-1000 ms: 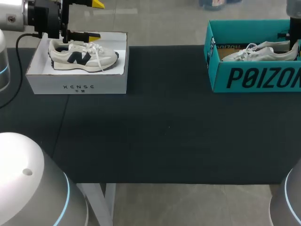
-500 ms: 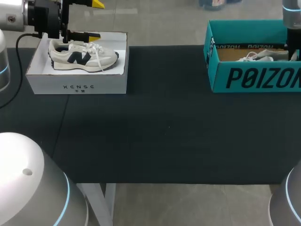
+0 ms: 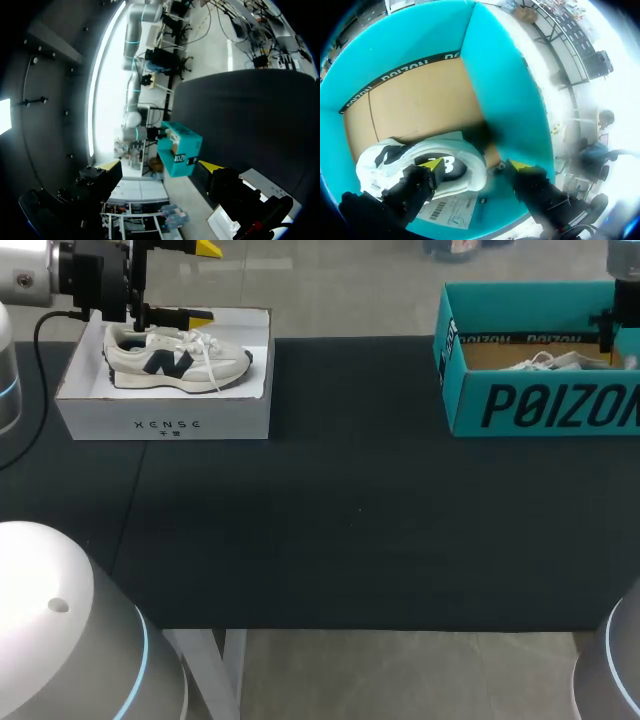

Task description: Take the shoe out of the shoebox, open the shoe tongue, remove and reinsert the insole, then place the shoe into the shoebox

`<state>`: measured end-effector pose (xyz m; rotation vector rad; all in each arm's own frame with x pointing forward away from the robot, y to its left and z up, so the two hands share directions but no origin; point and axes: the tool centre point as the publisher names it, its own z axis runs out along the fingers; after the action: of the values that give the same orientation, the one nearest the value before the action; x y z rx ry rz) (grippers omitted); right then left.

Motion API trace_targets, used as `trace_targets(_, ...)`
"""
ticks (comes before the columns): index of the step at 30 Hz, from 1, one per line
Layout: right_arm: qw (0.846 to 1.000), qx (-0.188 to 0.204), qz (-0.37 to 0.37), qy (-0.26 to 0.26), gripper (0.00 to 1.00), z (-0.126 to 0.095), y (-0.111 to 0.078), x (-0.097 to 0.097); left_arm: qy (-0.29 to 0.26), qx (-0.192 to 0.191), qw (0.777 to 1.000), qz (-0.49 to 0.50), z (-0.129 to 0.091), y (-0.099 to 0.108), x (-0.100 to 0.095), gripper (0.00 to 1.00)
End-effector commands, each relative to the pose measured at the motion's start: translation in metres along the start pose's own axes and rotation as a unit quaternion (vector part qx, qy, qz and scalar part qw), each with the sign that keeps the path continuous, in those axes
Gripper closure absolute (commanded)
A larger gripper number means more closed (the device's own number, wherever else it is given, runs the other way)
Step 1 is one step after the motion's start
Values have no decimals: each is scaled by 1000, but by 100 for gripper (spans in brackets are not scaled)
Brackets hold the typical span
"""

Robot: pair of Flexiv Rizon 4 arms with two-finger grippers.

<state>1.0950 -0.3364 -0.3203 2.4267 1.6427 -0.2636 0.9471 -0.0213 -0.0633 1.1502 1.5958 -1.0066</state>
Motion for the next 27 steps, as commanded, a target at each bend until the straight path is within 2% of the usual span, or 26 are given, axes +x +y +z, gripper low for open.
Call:
trace_targets(1, 999, -6, -4, 34, 0, -44, -14, -12, 2, 1, 1000, 0, 0, 1, 0, 0)
trace_targets(8, 992, 22, -19, 122, 0, -106, -21, -14, 2, 1, 1000, 0, 0, 1, 0, 0)
trace_targets(14, 986, -5, -50, 161, 0, -146, -30, -25, 2, 1, 1000, 0, 0, 1, 0, 0)
trace_targets(17, 982, -37, -102, 154, 0, -153, -37, -26, 2, 1, 1000, 0, 0, 1, 0, 0)
trace_targets(22, 982, -37, -102, 154, 0, -153, -37, -26, 2, 1, 1000, 0, 0, 1, 0, 0)
trace_targets(24, 982, -37, -102, 154, 0, -153, -37, -26, 32, 2, 999, 17, 1, 6, -4, 0)
trace_targets(27, 982, -37, -102, 154, 0, -153, -37, -26, 71, -6, 996, 48, -3, 23, -1, 0)
